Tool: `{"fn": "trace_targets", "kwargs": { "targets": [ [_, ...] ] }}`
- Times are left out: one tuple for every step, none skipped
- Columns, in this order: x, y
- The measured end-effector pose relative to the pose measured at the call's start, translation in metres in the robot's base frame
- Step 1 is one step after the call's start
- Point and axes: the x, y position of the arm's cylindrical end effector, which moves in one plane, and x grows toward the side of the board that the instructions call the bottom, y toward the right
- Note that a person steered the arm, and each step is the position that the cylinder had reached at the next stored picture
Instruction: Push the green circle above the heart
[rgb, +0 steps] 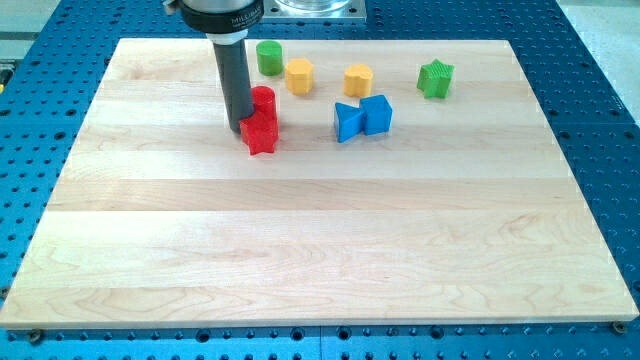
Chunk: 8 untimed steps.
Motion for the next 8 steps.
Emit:
{"fn": "trace_targets", "kwargs": {
  "targets": [
    [-0.021, -0.024],
    [-0.089, -0.027],
    [-0.133, -0.026],
    [-0.134, 0.001],
    [-0.136, 0.001],
    [-0.133, 0.009],
    [-0.123, 0.052],
    [-0.108, 0.097]
  ]
}}
